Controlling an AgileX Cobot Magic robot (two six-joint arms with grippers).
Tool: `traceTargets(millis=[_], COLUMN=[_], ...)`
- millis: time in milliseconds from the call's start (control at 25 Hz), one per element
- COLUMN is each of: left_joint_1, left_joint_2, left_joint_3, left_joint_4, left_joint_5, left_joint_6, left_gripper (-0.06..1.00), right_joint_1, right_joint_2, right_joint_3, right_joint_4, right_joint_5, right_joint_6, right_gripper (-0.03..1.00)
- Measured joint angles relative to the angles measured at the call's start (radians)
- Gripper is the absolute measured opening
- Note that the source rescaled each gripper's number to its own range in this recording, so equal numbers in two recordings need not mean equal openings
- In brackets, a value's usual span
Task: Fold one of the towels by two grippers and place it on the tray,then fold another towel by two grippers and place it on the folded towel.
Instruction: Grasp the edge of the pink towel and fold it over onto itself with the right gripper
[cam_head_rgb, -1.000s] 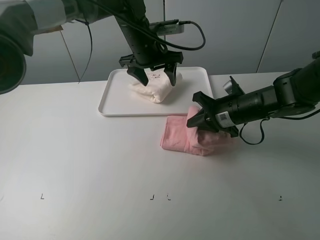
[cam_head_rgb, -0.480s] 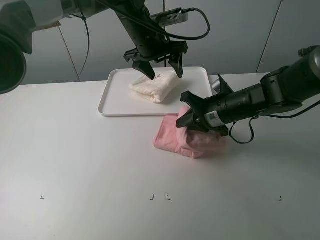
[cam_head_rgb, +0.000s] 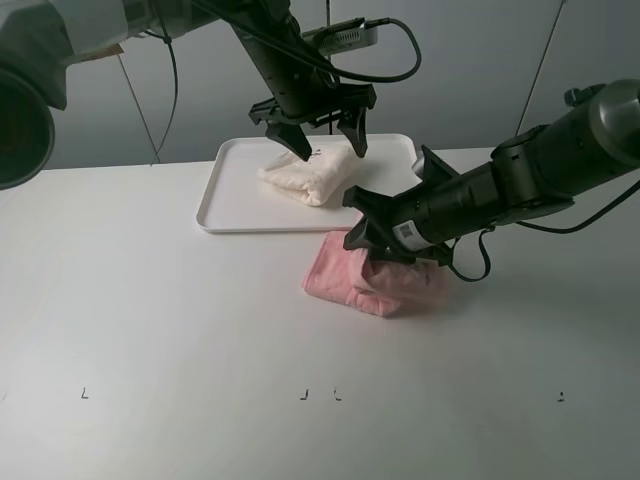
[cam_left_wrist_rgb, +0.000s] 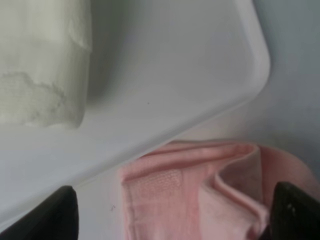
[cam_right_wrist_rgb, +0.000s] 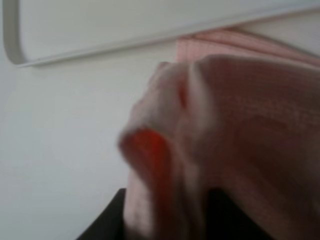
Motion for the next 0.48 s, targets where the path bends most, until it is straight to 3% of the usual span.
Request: traceTargets(millis=[200, 280, 400, 480], left_joint_1=[0.0, 0.0, 0.006, 0.017], left_joint_2=[0.0, 0.0, 0.0, 0.0], left_joint_3=[0.0, 0.0, 0.0, 0.0], left_joint_4=[0.0, 0.0, -0.002, -0.005], left_joint_5=[0.0, 0.0, 0.0, 0.0], left_joint_6=[0.004, 0.006, 0.007, 0.01], left_gripper=[0.99, 0.99, 0.99, 0.99], right_joint_1=[0.0, 0.0, 0.002, 0.001], right_joint_2=[0.0, 0.0, 0.0, -0.003], right_joint_3=[-0.025, -0.034, -0.038, -0.038], right_joint_4=[0.002, 0.002, 0.002, 0.0], right_joint_5=[0.167, 0.233, 0.267, 0.275], right_joint_6=[-0.07, -0.11, -0.139, -0.141], right_gripper=[0.53, 0.64, 0.8, 0.84])
